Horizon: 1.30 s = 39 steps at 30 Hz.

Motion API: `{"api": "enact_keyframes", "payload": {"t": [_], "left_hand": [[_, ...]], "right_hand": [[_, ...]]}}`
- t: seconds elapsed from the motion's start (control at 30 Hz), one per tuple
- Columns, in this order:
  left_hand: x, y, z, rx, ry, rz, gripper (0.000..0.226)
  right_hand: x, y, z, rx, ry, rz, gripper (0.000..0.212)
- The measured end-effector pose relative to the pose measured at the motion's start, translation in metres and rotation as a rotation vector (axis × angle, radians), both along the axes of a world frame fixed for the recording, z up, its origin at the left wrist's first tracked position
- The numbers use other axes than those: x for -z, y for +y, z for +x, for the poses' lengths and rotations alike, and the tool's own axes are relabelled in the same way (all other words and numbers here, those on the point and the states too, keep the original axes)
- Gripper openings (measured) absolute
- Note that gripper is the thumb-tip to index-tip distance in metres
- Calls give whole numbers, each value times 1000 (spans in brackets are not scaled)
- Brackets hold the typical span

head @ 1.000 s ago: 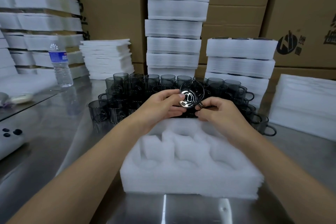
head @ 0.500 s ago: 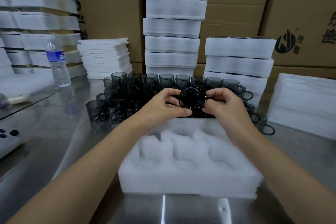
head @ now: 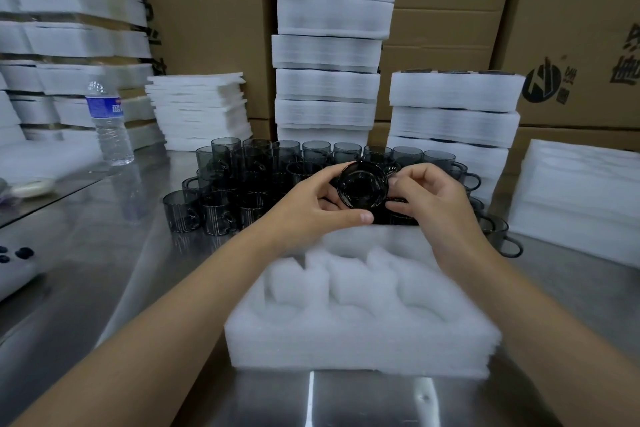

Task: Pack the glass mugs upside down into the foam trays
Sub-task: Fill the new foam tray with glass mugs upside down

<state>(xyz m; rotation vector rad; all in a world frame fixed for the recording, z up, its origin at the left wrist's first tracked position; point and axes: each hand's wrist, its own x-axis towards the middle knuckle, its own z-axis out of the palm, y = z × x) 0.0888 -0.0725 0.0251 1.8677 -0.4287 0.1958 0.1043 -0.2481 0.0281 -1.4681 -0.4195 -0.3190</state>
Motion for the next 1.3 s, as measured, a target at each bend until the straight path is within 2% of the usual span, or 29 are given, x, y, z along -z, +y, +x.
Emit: {"api": "enact_keyframes", "payload": {"t": [0.2, 0.43, 0.83, 0.9, 1.03, 1.3], "left_hand": [[0, 0, 0, 41, 5, -25, 70], [2, 1, 2, 17, 31, -10, 84], [4, 1, 4, 51, 24, -54, 48], [4, 1, 4, 52, 21, -61, 50], [5, 2, 7, 57, 31, -75, 67], [5, 1, 7, 57, 17, -85, 49]], "right_hand": [[1, 1, 0, 4, 8, -6, 5], [0, 1, 1, 17, 15, 1, 5], [1, 1, 3, 20, 49, 23, 6], [2, 1, 3, 20, 50, 17, 6], [2, 1, 4, 19, 55, 19, 6], [1, 1, 4, 18, 79, 2, 9]]}}
